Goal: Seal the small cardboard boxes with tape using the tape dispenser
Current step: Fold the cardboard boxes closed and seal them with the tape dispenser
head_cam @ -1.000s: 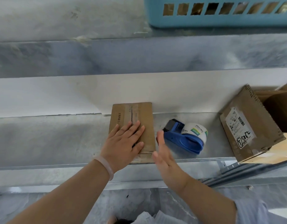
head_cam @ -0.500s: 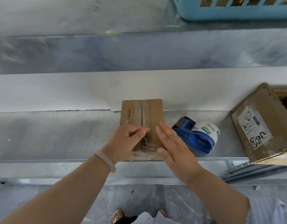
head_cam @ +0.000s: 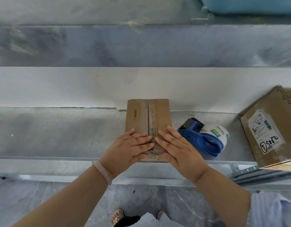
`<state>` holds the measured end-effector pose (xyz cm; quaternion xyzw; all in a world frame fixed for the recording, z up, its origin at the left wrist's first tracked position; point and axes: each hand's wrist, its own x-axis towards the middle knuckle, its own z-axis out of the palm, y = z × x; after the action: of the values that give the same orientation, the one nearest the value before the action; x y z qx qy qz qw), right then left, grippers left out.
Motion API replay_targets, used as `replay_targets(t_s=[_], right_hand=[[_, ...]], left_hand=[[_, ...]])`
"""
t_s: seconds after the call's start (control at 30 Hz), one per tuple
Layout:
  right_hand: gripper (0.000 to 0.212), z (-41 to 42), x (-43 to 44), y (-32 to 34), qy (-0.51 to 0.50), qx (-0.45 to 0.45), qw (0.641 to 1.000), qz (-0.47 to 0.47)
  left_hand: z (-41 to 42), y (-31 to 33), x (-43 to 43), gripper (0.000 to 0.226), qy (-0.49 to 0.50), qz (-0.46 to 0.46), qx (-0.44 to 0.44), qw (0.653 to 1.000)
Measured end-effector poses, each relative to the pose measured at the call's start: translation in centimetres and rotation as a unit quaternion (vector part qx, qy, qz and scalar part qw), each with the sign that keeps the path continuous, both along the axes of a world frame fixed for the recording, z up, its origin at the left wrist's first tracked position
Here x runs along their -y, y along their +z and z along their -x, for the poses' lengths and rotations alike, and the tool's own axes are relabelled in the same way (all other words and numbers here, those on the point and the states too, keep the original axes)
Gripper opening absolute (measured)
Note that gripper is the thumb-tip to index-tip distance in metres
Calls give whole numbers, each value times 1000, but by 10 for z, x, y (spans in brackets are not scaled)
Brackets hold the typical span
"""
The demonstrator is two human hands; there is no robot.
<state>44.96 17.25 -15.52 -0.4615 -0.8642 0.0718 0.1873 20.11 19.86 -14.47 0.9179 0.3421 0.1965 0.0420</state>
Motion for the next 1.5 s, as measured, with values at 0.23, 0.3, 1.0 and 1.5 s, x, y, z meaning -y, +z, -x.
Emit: replay_targets(t_s=[0.23,0.3,1.0,1.5], right_hand=[[51,-14,-6,2,54,40,997,45],[49,-11,-4,4,45,3,996,73],[57,46,19,19,-222,-406,825,323],[50,43,21,25,-235,-499,752,360]], left_hand=[[17,-11,4,63,58,36,14,998],[18,-8,4,61,51,48,-4,998],[-32,1,40,51,296,391,460,741],[-34,-1,37,51,312,449,517,658]])
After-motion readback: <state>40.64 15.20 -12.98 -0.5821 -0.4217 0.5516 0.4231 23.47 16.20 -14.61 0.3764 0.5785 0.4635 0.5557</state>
